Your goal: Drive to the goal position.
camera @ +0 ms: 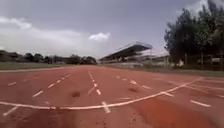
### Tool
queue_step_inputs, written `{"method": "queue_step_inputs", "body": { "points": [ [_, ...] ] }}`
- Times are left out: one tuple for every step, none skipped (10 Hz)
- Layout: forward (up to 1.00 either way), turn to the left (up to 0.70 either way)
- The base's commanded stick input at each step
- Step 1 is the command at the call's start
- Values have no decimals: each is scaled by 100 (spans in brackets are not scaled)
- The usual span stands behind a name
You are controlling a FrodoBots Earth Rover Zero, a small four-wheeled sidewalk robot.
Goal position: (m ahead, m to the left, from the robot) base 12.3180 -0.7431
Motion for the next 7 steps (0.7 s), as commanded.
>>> {"method": "queue_step_inputs", "body": {
  "points": [
    [45, 27],
    [45, 27],
    [45, 27],
    [45, 27],
    [45, 27],
    [45, 27],
    [45, 11]
  ]
}}
